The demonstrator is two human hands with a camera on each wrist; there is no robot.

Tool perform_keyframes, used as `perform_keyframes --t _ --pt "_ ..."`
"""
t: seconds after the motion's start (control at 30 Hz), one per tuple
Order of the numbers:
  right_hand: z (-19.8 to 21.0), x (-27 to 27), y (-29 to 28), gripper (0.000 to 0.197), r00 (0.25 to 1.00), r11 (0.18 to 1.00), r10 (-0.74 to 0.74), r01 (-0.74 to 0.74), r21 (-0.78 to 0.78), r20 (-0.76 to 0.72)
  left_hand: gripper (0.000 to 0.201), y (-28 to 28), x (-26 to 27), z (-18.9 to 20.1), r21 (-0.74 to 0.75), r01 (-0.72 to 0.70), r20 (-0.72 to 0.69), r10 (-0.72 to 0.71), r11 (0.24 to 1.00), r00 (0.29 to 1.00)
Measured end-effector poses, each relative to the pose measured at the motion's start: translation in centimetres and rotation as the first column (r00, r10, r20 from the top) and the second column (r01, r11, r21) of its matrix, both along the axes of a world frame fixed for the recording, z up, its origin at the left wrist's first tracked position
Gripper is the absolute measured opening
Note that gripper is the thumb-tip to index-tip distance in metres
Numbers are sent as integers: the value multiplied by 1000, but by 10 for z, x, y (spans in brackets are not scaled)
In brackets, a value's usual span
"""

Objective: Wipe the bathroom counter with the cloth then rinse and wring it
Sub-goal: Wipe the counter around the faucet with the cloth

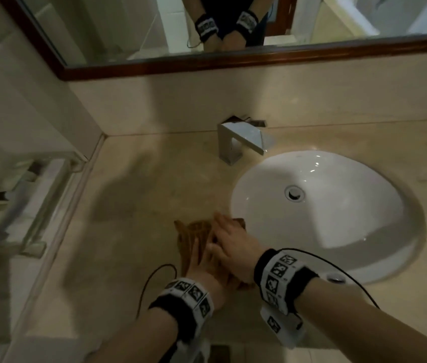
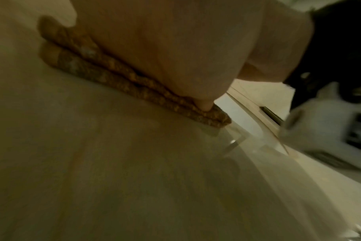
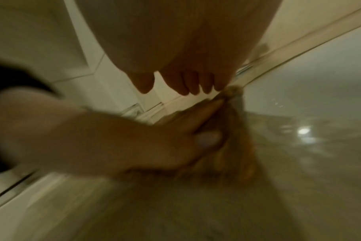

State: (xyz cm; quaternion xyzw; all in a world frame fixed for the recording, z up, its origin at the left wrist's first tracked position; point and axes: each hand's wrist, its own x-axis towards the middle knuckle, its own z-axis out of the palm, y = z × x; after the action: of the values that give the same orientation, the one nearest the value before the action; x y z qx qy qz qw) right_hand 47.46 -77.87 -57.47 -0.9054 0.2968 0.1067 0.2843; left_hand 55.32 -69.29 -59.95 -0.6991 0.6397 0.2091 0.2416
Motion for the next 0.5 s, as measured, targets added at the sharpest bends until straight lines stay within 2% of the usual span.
perform_keyframes --t 0.07,0.13,0.27,0.3,0.37,0.4,0.47,0.5 --pt "-7 20 -7 69 993 1000 20 -19 15 -112 77 -32 19 -1 44 63 116 -68 997 991" --pt "-14 34 -29 69 990 998 -63 65 17 -123 78 -69 37 -5 8 98 151 -98 995 984" --pt "-17 49 -60 69 987 991 -125 129 30 -104 82 -100 54 -18 -39 110 99 -105 993 990" --pt "-16 49 -58 69 987 992 -124 126 19 -100 84 -99 57 -25 -55 114 66 -111 992 992" --pt "-12 48 -49 69 987 989 -146 148 22 -70 86 -89 61 -23 -209 87 -2 -90 974 996" --pt "-9 49 -44 69 985 985 -165 167 41 -51 85 -81 70 -22 -294 22 -101 -54 956 993" --pt "-7 55 -35 70 978 974 -202 206 98 -51 78 -58 97 -5 -294 -170 -393 43 941 919" --pt "-10 59 -30 71 978 976 -190 197 87 -86 73 -45 115 4 -309 -206 -456 45 928 889"
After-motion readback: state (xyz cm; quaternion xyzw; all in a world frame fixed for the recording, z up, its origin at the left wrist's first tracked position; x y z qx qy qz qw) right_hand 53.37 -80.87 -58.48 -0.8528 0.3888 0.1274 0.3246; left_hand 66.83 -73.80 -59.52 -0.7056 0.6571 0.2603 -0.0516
